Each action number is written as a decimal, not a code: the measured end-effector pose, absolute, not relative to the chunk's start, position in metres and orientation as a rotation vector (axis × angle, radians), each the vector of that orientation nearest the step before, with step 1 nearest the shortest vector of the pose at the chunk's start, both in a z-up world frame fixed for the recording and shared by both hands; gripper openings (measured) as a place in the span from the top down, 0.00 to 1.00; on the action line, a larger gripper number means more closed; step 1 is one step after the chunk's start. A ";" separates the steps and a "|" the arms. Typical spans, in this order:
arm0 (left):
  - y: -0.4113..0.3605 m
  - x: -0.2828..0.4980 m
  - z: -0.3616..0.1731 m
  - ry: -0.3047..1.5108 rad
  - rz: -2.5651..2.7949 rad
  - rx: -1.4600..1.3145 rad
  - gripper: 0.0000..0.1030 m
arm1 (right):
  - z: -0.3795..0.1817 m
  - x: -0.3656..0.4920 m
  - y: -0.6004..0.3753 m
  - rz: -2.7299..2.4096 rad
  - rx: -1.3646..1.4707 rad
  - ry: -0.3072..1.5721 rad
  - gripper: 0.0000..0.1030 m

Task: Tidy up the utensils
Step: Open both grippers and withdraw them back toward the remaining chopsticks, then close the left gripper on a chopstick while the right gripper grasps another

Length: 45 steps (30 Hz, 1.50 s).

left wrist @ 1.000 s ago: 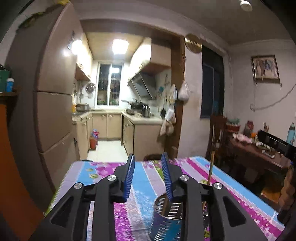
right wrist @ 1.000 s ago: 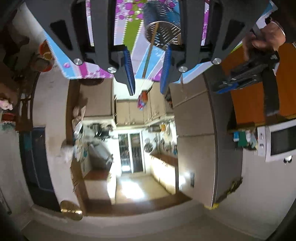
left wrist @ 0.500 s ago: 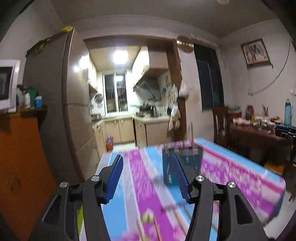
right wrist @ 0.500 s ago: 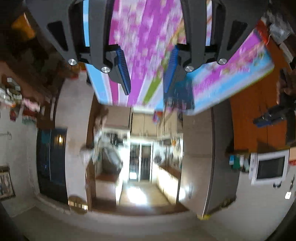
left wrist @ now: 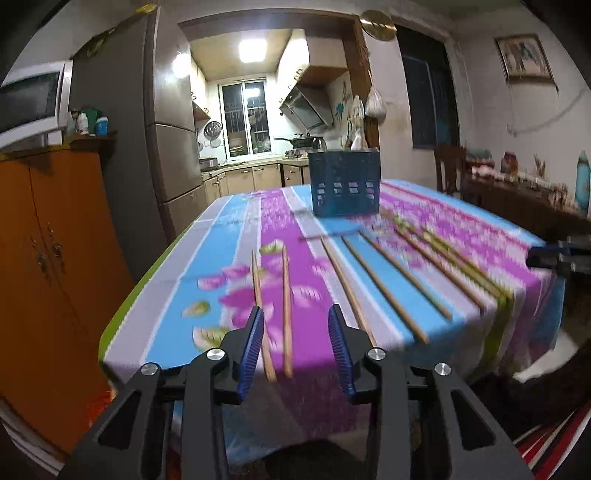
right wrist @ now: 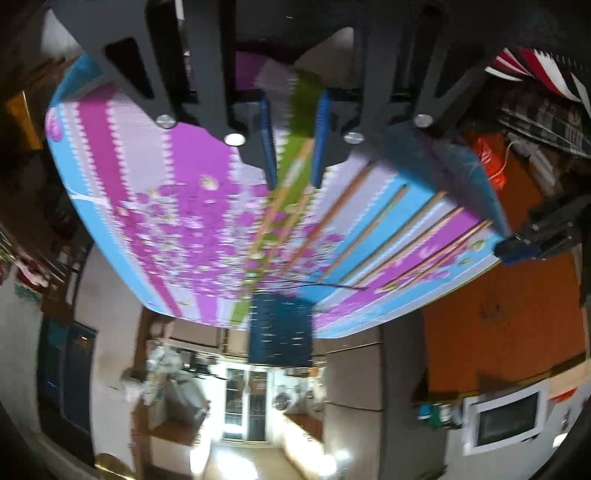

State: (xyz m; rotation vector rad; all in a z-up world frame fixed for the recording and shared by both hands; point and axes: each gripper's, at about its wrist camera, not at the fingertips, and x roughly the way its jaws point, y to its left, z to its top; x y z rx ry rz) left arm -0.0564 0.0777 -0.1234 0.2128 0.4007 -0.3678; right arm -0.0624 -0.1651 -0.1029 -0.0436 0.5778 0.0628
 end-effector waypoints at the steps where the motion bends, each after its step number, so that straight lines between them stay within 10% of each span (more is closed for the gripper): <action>1: 0.076 -0.063 -0.128 0.404 -0.367 0.220 0.68 | -0.105 -0.061 -0.158 0.075 -0.057 0.576 0.88; 45: 0.071 -0.033 -0.161 0.500 -0.346 0.238 0.73 | -0.136 -0.025 -0.143 -0.059 -0.027 0.680 0.89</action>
